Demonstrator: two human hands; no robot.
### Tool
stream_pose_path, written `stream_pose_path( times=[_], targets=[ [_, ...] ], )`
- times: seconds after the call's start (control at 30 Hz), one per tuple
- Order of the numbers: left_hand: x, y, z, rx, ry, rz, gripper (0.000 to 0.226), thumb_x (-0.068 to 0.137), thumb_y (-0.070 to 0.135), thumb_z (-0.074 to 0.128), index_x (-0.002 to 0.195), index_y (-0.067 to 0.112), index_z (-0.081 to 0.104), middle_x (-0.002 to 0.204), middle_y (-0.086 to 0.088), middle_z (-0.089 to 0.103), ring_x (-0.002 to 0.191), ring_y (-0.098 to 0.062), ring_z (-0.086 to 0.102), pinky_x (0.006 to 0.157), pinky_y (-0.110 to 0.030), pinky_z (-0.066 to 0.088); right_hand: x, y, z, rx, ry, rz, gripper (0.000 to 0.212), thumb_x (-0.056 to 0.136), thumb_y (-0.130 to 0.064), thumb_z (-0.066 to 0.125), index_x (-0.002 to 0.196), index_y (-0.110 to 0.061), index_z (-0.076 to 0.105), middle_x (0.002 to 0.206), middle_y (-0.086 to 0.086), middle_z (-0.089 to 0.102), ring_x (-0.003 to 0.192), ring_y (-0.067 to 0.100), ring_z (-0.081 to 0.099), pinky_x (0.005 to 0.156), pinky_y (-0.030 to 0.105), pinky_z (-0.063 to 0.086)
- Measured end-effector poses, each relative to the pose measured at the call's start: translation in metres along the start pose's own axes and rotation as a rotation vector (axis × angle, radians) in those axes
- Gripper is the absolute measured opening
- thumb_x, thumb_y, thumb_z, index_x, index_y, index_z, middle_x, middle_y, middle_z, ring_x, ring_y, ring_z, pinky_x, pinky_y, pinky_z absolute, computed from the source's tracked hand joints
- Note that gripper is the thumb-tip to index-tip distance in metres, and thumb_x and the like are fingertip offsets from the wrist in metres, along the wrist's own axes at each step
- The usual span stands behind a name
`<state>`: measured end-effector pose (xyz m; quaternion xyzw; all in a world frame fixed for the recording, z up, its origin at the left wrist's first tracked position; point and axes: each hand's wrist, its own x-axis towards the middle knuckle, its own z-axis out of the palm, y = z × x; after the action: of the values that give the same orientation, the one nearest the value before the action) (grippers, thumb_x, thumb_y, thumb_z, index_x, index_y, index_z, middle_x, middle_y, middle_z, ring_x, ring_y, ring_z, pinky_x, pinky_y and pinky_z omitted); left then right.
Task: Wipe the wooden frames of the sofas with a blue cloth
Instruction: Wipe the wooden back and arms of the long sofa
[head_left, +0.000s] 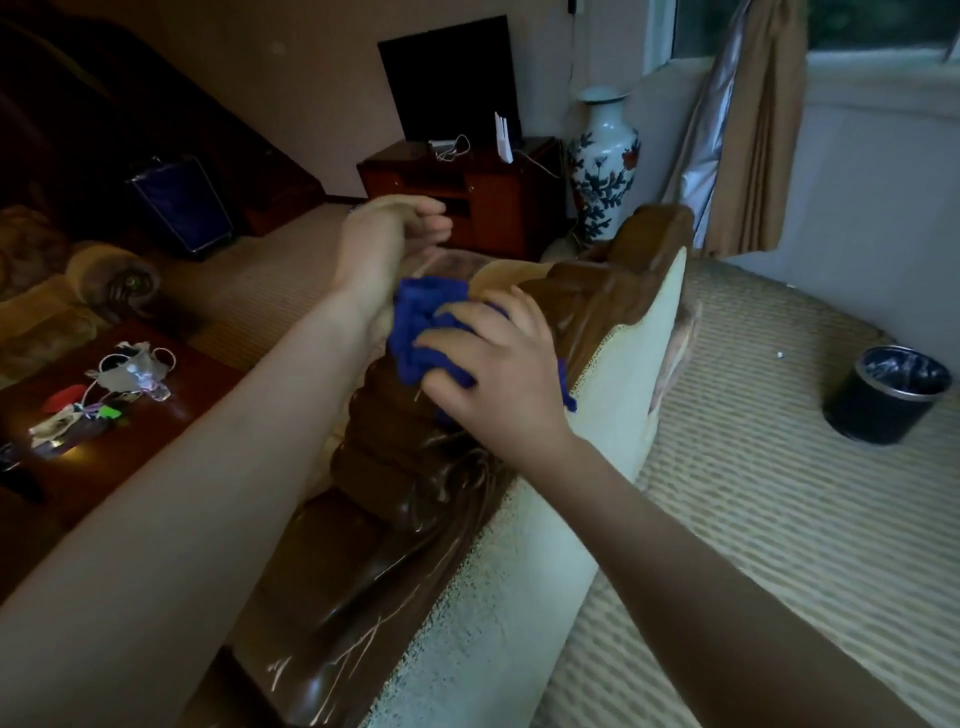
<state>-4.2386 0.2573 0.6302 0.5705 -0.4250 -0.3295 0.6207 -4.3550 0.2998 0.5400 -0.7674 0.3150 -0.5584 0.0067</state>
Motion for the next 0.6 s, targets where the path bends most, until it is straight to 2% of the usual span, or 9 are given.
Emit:
stream_pose_path(
  times=[0.07, 0.13, 0.17, 0.2, 0.27, 0.33, 0.4, 0.53, 0.6],
  targets=[
    [0.002, 0.002, -0.014, 0.085, 0.011, 0.067, 0.032, 0.090, -0.001, 0.036, 0.083, 0.012, 0.065, 0.072, 0.000, 0.068, 0.076, -0.012, 0.065, 0.072, -0.020, 0.052, 0.036, 0.008, 0.001, 0.016, -0.166, 0.174, 0.024, 0.082, -0.032, 0.050, 0.072, -0.021, 0.069, 0.082, -0.001, 0.064, 0.084, 0.023, 0.057, 0.078, 0.036, 0.046],
    [0.004, -0.001, -0.027, 0.192, 0.029, 0.103, 0.032, 0.093, 0.003, 0.036, 0.085, 0.016, 0.064, 0.080, 0.000, 0.068, 0.082, -0.012, 0.064, 0.080, -0.021, 0.051, 0.067, 0.017, 0.003, 0.031, -0.469, 0.380, 0.030, 0.088, -0.033, 0.050, 0.061, -0.023, 0.057, 0.069, -0.004, 0.054, 0.075, 0.020, 0.055, 0.063, 0.032, 0.041],
    [0.005, -0.003, -0.032, 0.231, 0.034, 0.112, 0.032, 0.093, 0.004, 0.035, 0.084, 0.017, 0.063, 0.082, 0.000, 0.067, 0.083, -0.011, 0.064, 0.083, -0.022, 0.049, 0.076, 0.019, 0.002, 0.013, -0.586, 0.428, 0.030, 0.090, -0.034, 0.050, 0.063, -0.022, 0.058, 0.067, -0.005, 0.052, 0.075, 0.020, 0.055, 0.059, 0.029, 0.037],
    [0.007, -0.005, -0.038, 0.254, 0.033, 0.123, 0.033, 0.094, 0.005, 0.036, 0.084, 0.019, 0.063, 0.083, 0.001, 0.066, 0.083, -0.011, 0.063, 0.084, -0.023, 0.048, 0.079, 0.018, 0.002, -0.019, -0.626, 0.426, 0.028, 0.090, -0.035, 0.050, 0.071, -0.020, 0.064, 0.070, -0.004, 0.054, 0.077, 0.021, 0.056, 0.058, 0.028, 0.036],
    [0.009, -0.011, -0.048, 0.257, 0.012, 0.143, 0.031, 0.096, 0.006, 0.036, 0.086, 0.017, 0.063, 0.086, 0.001, 0.065, 0.081, -0.008, 0.061, 0.080, -0.019, 0.048, 0.065, 0.007, -0.001, -0.078, -0.548, 0.294, 0.027, 0.088, -0.035, 0.049, 0.086, -0.020, 0.071, 0.086, -0.003, 0.059, 0.086, 0.020, 0.055, 0.063, 0.029, 0.040],
    [0.011, -0.018, -0.056, 0.256, -0.015, 0.150, 0.028, 0.098, 0.007, 0.036, 0.095, 0.009, 0.064, 0.088, -0.001, 0.064, 0.080, -0.006, 0.060, 0.069, -0.009, 0.047, 0.034, -0.018, -0.003, -0.173, -0.409, 0.102, 0.032, 0.082, -0.038, 0.045, 0.089, -0.026, 0.074, 0.101, -0.006, 0.064, 0.097, 0.023, 0.053, 0.077, 0.034, 0.044],
    [0.013, -0.025, -0.061, 0.274, -0.028, 0.155, 0.027, 0.098, 0.008, 0.037, 0.100, 0.008, 0.064, 0.087, 0.001, 0.064, 0.081, -0.006, 0.060, 0.068, -0.008, 0.046, 0.002, -0.040, -0.001, -0.282, -0.356, -0.034, 0.032, 0.078, -0.038, 0.046, 0.088, -0.028, 0.075, 0.107, -0.008, 0.066, 0.106, 0.026, 0.052, 0.087, 0.040, 0.040],
    [0.018, -0.034, -0.069, 0.263, -0.082, 0.152, 0.025, 0.097, 0.009, 0.039, 0.095, 0.013, 0.063, 0.088, 0.002, 0.066, 0.089, -0.012, 0.062, 0.081, -0.020, 0.047, 0.011, -0.043, 0.009, -0.347, -0.286, -0.034, 0.035, 0.079, -0.040, 0.044, 0.095, -0.028, 0.073, 0.104, -0.004, 0.066, 0.099, 0.031, 0.056, 0.084, 0.043, 0.043],
    [0.023, -0.036, -0.074, 0.245, -0.103, 0.142, 0.026, 0.097, 0.010, 0.038, 0.093, 0.016, 0.063, 0.091, 0.000, 0.066, 0.093, -0.015, 0.063, 0.086, -0.025, 0.048, 0.039, -0.033, 0.014, -0.433, -0.384, 0.047, 0.035, 0.083, -0.042, 0.044, 0.103, -0.030, 0.070, 0.110, -0.002, 0.064, 0.100, 0.031, 0.056, 0.085, 0.043, 0.043]
  ],
)
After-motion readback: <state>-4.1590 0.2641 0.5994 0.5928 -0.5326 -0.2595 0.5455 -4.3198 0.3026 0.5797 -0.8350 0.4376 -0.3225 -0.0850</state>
